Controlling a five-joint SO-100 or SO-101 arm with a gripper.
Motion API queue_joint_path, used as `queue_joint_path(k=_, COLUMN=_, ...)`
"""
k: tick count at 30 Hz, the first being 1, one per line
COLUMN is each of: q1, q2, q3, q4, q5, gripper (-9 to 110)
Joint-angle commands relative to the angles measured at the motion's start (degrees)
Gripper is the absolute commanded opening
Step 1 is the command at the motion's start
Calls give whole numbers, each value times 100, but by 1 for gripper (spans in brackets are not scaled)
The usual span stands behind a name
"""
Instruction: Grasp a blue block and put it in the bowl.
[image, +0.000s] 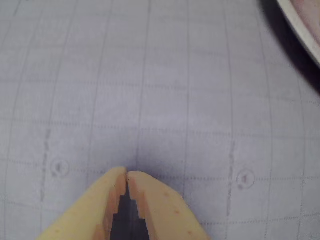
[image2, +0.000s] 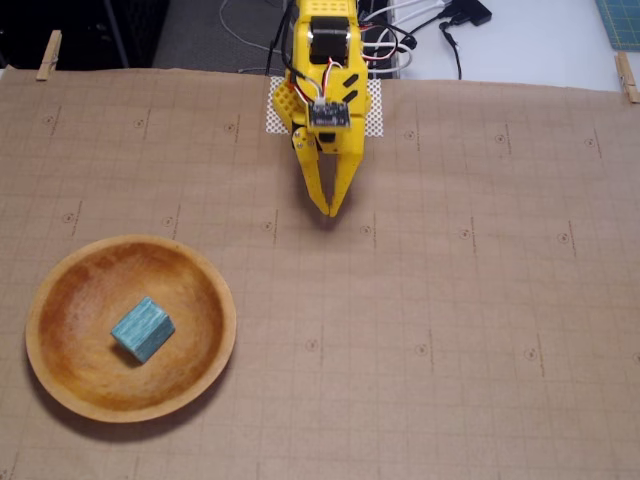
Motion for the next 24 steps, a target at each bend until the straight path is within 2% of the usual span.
queue_joint_path(k=1, q1=18, q2=-185, q3=-79, q4=176, q5=-35, gripper=-2)
queue_joint_path(k=9, q1=0, q2=-220, q3=-70, q4=554, q5=-53, gripper=-2)
queue_joint_path(k=24, q1=9, q2=-202, q3=-79, q4=562, q5=-53, gripper=-2)
